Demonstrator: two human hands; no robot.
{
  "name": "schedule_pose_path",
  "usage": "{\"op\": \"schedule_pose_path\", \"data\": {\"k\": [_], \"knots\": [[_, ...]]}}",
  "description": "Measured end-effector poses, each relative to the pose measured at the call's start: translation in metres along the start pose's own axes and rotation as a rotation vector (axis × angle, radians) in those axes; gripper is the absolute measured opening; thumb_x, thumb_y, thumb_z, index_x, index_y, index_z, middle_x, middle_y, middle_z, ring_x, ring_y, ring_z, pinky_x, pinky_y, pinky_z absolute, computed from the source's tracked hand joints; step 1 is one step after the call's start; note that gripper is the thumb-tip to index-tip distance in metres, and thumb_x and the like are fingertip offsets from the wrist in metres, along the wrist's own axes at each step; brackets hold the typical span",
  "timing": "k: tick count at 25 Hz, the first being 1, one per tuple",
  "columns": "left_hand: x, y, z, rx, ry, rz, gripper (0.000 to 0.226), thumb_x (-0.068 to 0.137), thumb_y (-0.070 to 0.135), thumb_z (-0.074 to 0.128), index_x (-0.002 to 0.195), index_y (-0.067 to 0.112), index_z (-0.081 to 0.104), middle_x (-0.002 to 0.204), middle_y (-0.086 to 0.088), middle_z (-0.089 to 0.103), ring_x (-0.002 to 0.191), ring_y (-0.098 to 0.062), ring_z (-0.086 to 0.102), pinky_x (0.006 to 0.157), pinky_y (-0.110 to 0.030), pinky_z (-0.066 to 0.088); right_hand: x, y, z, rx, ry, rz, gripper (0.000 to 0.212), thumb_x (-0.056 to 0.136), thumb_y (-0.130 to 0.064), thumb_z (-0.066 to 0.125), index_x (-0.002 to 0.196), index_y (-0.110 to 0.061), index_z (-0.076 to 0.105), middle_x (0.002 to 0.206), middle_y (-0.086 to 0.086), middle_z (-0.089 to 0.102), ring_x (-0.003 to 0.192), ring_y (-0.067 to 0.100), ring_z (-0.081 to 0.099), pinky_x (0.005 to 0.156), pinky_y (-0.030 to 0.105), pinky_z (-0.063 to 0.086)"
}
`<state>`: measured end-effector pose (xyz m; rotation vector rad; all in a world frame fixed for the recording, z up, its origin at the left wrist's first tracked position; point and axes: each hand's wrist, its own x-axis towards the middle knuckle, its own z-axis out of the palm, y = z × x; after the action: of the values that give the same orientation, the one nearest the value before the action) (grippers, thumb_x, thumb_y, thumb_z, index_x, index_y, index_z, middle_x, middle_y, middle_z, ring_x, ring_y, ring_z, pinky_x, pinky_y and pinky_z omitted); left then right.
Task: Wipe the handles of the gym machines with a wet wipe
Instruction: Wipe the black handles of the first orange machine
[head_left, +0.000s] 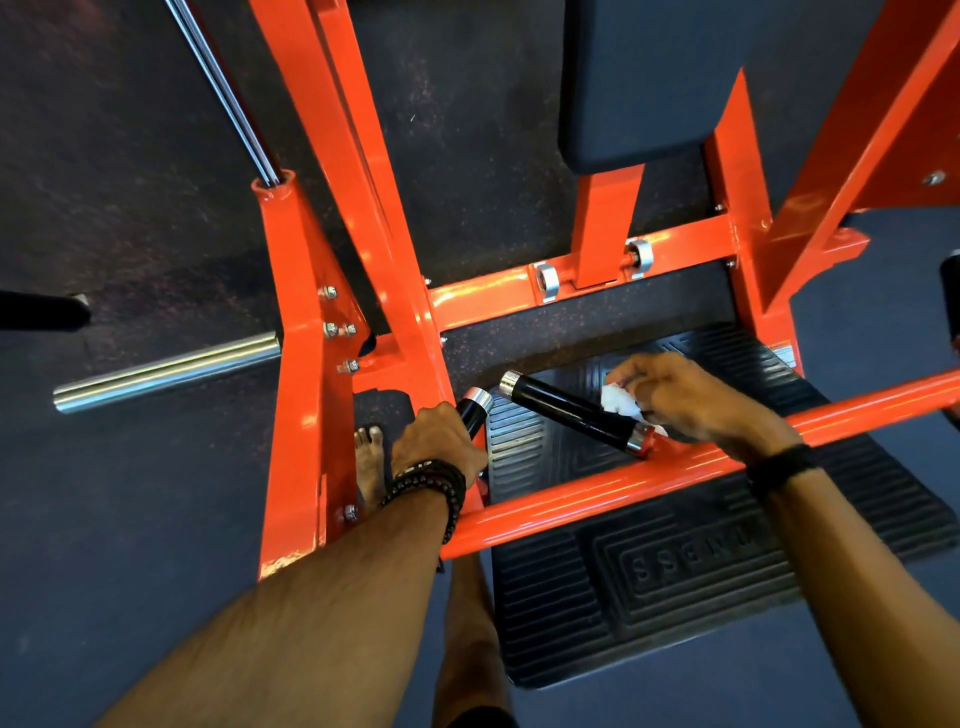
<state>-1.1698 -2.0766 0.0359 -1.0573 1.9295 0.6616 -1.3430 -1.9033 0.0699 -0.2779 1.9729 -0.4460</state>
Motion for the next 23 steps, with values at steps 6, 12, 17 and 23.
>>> {"op": "schedule_pose_path", "data": {"k": [6, 12, 17, 23], "knots": [[0.0, 0.0, 0.001, 0.003, 0.009, -0.002, 0.041, 0.079, 0.022, 0.069, 0.117, 0.012, 0.06, 0.117, -0.009, 0.065, 0.11, -0.032, 0.064, 0.087, -0.038, 0.051, 0.021, -0.011, 0.048, -0.163, 0.277, -0.277, 0.017, 0.081, 0.005, 0.067, 0.081, -0.011, 0.073, 0.078, 0.006, 0.07, 0.073, 0.019, 0.067, 0.07, 0.018, 0.05], [0.0, 0.001, 0.0, -0.01, -0.001, -0.005, 0.042, 0.079, 0.022, 0.07, 0.119, 0.012, 0.06, 0.115, -0.009, 0.066, 0.106, -0.031, 0.065, 0.081, -0.037, 0.05, 0.017, -0.009, 0.058, -0.413, 0.229, -0.483, 0.014, 0.084, -0.009, 0.069, 0.09, -0.021, 0.072, 0.095, -0.001, 0.063, 0.095, 0.018, 0.053, 0.079, 0.029, 0.042], [0.0, -0.001, -0.001, -0.003, -0.002, 0.014, 0.042, 0.082, 0.024, 0.067, 0.121, 0.014, 0.058, 0.117, -0.008, 0.064, 0.11, -0.031, 0.063, 0.09, -0.038, 0.048, -0.016, 0.023, 0.046, -0.448, 0.218, -0.539, 0.017, 0.079, -0.004, 0.074, 0.085, -0.019, 0.069, 0.092, 0.0, 0.057, 0.089, 0.022, 0.057, 0.073, 0.039, 0.052], [-0.001, -0.001, 0.0, -0.02, 0.007, -0.003, 0.042, 0.081, 0.021, 0.067, 0.121, 0.015, 0.058, 0.115, -0.007, 0.065, 0.11, -0.03, 0.063, 0.091, -0.037, 0.046, 0.044, -0.04, 0.094, -0.591, 0.157, -0.586, 0.022, 0.068, 0.011, 0.07, 0.079, -0.007, 0.067, 0.093, 0.014, 0.062, 0.09, 0.033, 0.061, 0.073, 0.034, 0.051]]}}
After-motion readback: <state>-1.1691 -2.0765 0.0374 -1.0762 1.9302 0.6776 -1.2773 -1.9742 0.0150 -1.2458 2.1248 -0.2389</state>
